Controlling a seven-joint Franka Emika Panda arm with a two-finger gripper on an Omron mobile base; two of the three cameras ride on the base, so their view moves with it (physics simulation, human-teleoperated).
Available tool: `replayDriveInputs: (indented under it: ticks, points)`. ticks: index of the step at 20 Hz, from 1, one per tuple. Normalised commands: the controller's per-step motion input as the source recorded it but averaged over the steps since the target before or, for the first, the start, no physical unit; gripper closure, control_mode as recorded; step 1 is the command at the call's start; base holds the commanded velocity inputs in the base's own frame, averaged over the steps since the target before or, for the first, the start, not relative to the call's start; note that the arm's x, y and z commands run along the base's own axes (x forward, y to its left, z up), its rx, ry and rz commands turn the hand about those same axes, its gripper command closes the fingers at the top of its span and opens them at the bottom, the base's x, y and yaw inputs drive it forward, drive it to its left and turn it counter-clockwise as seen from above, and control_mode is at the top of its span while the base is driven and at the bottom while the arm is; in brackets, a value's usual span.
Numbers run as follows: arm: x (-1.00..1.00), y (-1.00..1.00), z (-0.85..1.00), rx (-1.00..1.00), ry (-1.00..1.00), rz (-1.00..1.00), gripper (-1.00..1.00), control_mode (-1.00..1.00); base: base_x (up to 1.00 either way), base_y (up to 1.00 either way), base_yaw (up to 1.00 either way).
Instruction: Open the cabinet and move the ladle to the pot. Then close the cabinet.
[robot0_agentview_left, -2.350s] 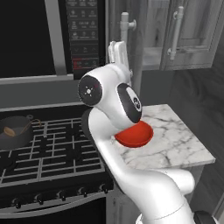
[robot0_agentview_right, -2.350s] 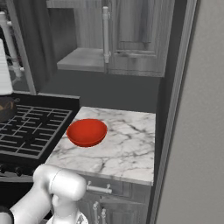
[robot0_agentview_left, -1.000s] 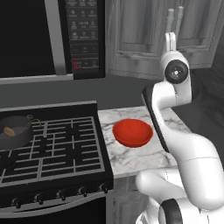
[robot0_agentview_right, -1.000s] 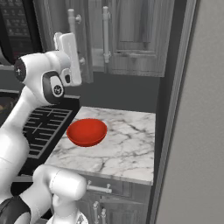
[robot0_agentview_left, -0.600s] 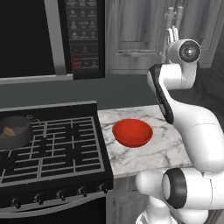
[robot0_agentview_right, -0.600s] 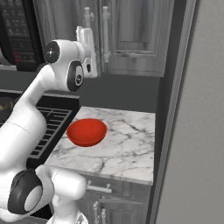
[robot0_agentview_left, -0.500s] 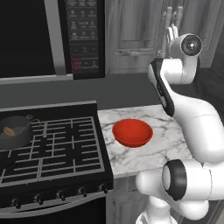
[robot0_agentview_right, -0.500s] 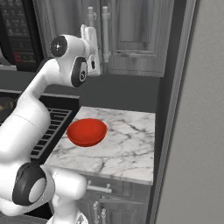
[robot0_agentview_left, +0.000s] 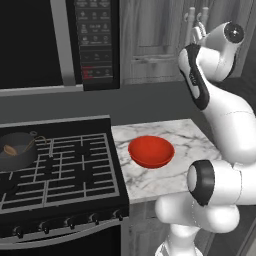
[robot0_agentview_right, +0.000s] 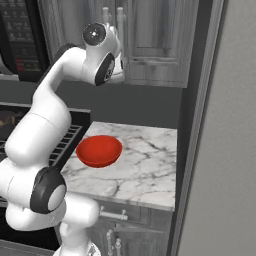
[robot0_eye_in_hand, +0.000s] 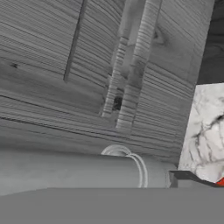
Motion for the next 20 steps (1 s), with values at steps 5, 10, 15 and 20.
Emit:
replayDriveInputs:
  ticks: [5,10,15,20]
  points:
    - [1.00,0.41,-1.00,-0.04,-0.39,0.27,-1.00,-1.00,0.00,0.00,0.00]
    - [1.00,1.00,-1.00,-0.12,-0.54,0.20,-1.00,-1.00,0.00,0.00,0.00]
    - [1.00,1.00,-1.00,0.00,-0.30,-0.01,-1.00,-1.00,0.00,0.00,0.00]
    - [1.00,1.00,-1.00,-0.03,-0.24,-0.11,-1.00,-1.00,0.00,0.00,0.00]
